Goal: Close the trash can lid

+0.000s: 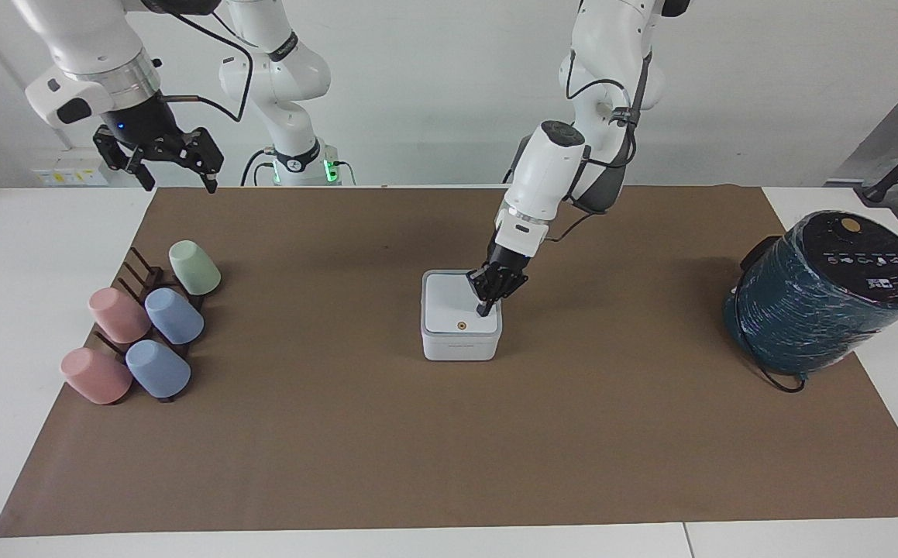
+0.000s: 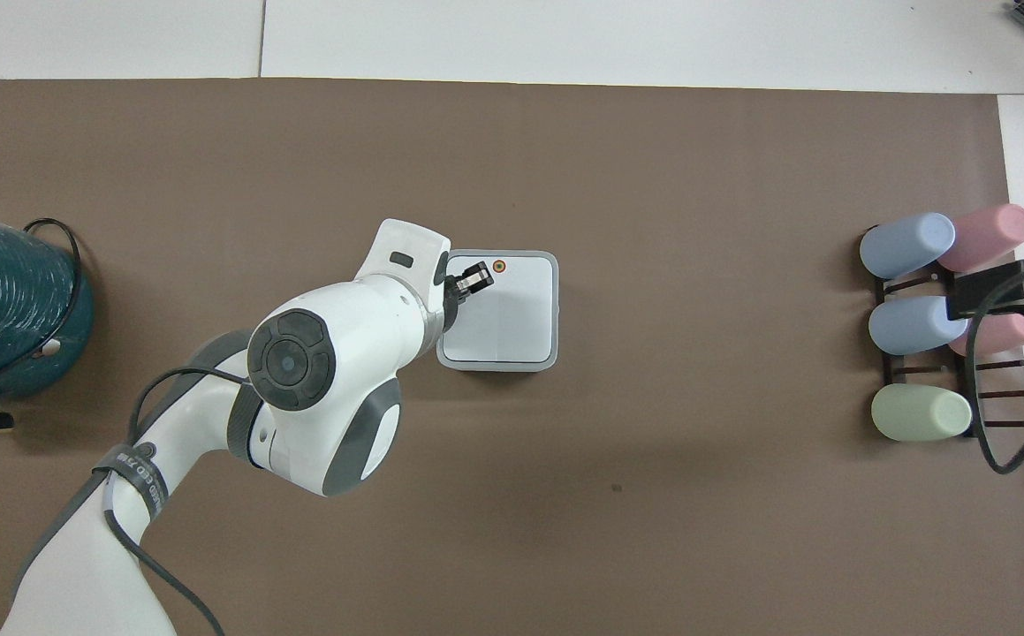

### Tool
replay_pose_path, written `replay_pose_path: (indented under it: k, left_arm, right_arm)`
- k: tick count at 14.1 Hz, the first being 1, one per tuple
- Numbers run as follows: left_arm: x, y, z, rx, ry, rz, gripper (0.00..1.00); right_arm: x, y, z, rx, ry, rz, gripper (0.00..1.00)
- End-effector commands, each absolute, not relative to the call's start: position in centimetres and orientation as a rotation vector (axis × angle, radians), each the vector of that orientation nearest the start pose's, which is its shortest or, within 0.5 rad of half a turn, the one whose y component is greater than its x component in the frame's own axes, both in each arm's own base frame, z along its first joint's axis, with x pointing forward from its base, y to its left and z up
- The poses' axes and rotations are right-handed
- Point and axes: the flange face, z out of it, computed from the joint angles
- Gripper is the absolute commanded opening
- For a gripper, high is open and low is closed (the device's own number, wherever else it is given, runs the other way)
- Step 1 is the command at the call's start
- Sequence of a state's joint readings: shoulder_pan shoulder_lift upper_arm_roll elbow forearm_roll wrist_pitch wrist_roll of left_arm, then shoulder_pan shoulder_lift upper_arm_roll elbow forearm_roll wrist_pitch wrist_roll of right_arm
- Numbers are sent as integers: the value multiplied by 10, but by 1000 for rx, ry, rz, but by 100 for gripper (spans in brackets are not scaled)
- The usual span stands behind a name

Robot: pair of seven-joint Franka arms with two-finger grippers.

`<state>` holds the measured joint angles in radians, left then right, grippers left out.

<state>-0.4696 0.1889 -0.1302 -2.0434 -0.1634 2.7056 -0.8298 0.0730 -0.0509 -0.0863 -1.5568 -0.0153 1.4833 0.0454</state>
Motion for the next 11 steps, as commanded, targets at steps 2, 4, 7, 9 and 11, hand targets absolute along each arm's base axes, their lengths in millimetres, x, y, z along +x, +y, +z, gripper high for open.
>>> replay_pose_path:
  k: [2,4,7,9,11]
  left_arm:
    - [520,-343,371,-3445,-655,-444,0]
    - [521,-343,367,-3442,-653,-436,0]
    - [521,-344,357,-3437,-633,-416,0]
    - [520,-345,353,-3436,-606,-409,0]
    - [522,-343,354,-3435,-614,-412,0]
  right_arm:
    - [528,-11,654,-3146,54,46,100]
    - [528,-11,653,-3146,54,49,100]
    - [528,-11,653,-3146,54,49,100]
    - [528,-11,654,-3146,54,46,100]
    - [528,-11,653,-3146,54,49,100]
